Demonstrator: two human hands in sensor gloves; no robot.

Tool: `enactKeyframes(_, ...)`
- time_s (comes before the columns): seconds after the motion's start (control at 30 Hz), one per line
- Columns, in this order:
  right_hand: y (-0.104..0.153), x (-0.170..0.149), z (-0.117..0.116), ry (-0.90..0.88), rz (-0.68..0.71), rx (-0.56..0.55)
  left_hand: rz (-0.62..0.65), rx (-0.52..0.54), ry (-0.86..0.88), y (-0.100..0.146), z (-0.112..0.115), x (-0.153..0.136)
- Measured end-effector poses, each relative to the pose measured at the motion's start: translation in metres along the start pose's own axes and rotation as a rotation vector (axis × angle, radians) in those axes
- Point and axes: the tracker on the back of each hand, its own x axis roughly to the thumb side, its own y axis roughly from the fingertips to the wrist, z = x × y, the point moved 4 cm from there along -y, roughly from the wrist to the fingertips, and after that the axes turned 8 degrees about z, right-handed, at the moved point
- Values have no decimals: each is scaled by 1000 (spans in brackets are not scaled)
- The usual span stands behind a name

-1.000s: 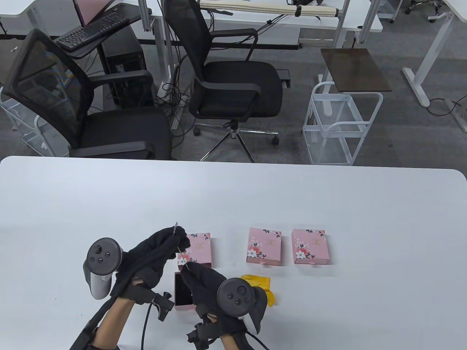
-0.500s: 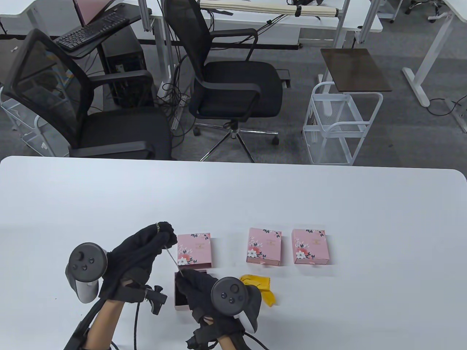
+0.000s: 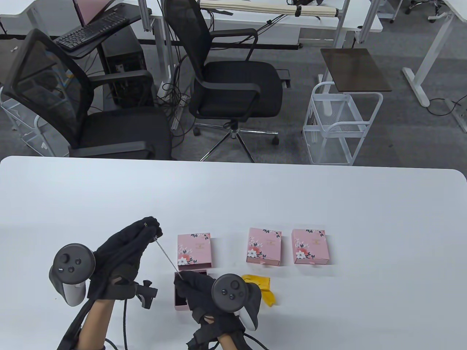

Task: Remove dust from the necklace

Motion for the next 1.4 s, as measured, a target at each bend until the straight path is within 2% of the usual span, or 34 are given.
enactKeyframes(0.17, -1, -1, -1, -2, -1, 15, 23, -5, 27, 1, 3, 7)
enactKeyframes(0.27, -4, -2, -4, -1, 24, 118, 46, -34, 41, 2, 7, 14)
enactKeyframes(0.33, -7, -6, 1, 101, 51, 174, 70, -57, 53, 3, 10, 22)
enactKeyframes(0.47, -9, -18, 24, 287, 2, 153, 127, -74, 62, 7, 15, 38)
enactKeyframes(0.53, -7, -22, 37, 316, -29, 124, 138, -87, 57, 8, 16, 42)
enactKeyframes(0.67, -3, -27, 73, 379, -95, -27, 140, -93, 42, 9, 19, 43)
enactKeyframes(0.73, -1, -37, 79, 418, -142, -13, 135, -102, 41, 9, 21, 42)
enactKeyframes(0.9, 14, -81, 74, 694, -383, 214, 127, -132, 67, 9, 25, 42)
enactKeyframes(1.0, 21, -105, 68, 756, -508, 247, 133, -135, 73, 10, 25, 44)
enactKeyframes(1.17, 20, -119, 50, 752, -570, 302, 134, -141, 100, 11, 26, 45)
enactKeyframes(1.33, 14, -116, 44, 866, -524, 292, 133, -150, 98, 11, 28, 45)
enactKeyframes(1.4, 15, -117, 46, 859, -517, 277, 133, -152, 98, 11, 29, 45)
